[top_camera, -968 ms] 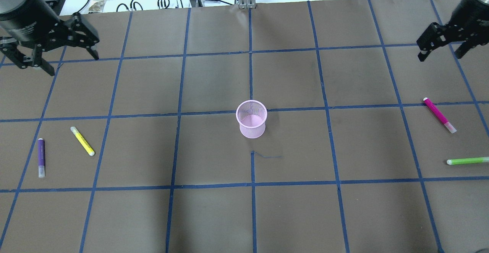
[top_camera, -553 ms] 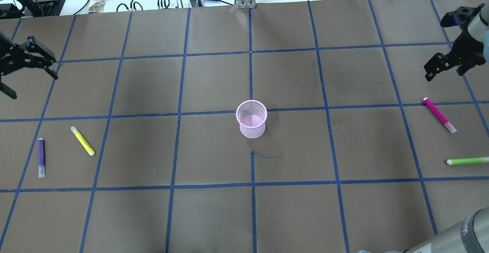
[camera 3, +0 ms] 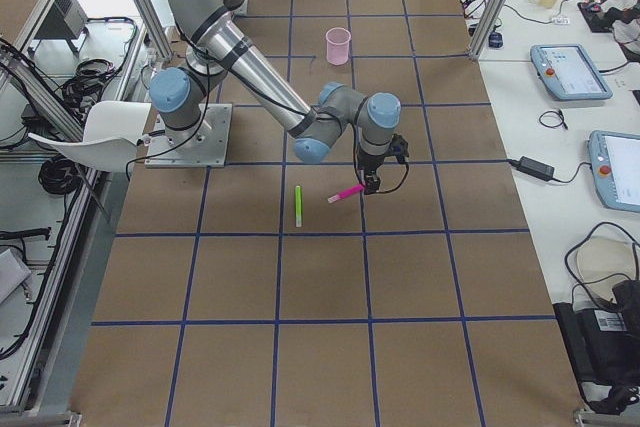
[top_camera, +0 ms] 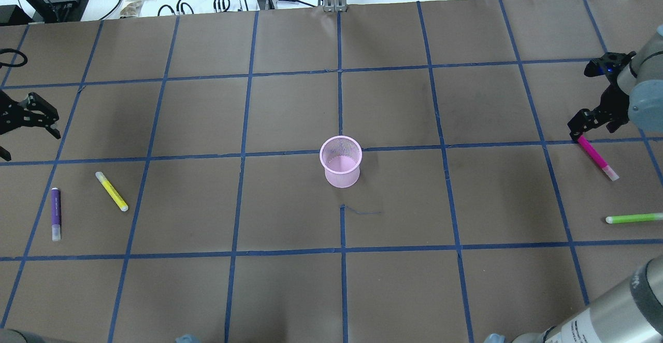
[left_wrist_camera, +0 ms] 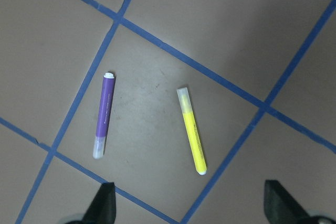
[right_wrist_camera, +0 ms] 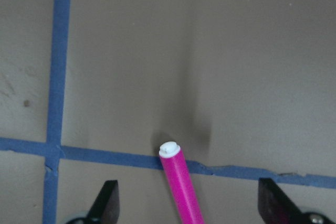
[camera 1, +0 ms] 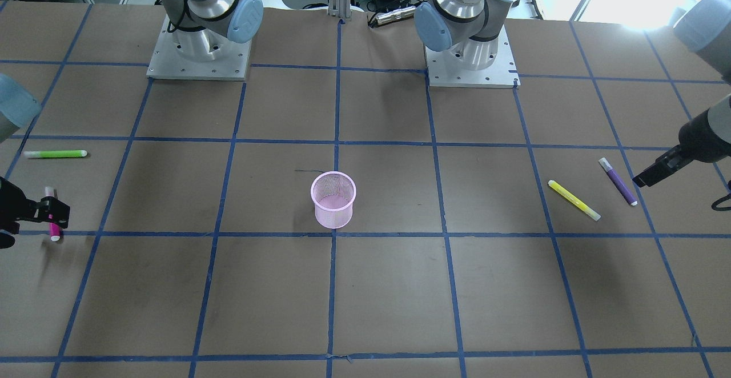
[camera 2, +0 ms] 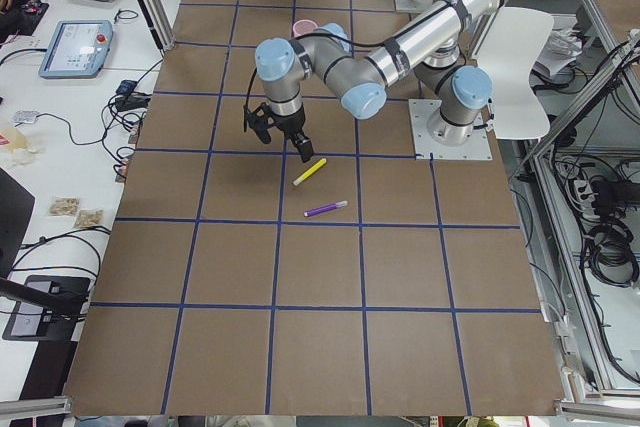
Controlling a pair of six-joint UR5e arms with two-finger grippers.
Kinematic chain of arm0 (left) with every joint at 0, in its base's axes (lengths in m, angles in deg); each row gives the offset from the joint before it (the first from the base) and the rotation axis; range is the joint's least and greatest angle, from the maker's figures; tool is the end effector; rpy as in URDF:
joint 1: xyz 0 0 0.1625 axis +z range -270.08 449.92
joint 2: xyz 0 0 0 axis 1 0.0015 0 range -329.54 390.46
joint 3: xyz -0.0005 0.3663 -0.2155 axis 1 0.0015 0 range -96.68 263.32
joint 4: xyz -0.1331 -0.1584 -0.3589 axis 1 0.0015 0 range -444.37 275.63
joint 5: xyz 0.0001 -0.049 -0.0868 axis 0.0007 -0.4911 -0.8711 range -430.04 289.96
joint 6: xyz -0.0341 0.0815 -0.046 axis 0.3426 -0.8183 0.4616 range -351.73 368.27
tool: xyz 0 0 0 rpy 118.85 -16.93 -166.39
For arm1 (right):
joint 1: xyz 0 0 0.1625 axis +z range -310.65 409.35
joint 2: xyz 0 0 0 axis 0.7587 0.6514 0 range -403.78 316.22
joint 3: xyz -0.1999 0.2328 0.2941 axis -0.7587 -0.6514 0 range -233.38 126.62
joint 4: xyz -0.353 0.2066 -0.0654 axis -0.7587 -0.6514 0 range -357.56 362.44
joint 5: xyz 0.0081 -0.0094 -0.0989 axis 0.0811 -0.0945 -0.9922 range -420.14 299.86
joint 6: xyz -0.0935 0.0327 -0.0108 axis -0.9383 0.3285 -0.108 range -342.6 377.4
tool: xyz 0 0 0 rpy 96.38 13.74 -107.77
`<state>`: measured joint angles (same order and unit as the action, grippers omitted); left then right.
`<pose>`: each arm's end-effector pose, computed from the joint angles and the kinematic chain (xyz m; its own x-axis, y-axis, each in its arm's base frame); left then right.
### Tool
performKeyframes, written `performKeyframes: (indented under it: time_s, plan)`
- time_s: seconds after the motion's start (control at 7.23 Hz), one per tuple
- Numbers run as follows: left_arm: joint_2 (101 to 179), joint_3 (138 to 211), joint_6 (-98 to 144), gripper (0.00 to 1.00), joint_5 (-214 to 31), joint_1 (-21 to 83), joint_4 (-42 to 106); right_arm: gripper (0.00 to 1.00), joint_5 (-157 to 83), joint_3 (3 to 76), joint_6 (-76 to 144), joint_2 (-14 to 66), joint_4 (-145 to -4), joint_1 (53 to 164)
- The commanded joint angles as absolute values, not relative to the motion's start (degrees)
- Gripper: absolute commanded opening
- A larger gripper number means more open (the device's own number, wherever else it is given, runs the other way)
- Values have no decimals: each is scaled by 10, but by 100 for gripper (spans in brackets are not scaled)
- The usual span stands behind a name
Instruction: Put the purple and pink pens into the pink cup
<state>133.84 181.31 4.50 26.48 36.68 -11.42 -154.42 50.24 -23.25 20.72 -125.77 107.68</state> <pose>0.2348 -0.5180 0.3270 -0.8385 -0.5341 -0.1080 -0.5429 0.8357 0.0825 -0.2003 -0.5642 0.1978 -0.9864 -0.1579 0.0464 -0.1550 0.9861 0.0607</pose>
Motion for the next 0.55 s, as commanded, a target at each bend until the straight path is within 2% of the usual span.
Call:
performKeyframes:
  time_s: [0.0,0.28,0.41]
  plan:
    - [1393,1858,5,100,263,410,-209,84,-1544,507,-246,202,-1254,1070]
    - [1437,1853,5,100,262,432,-159,82,-1543,501,-248,191,-1258,1070]
    - [1458,1844,0,100,259,446,-156,74,-1545,498,-251,184,-1260,1070]
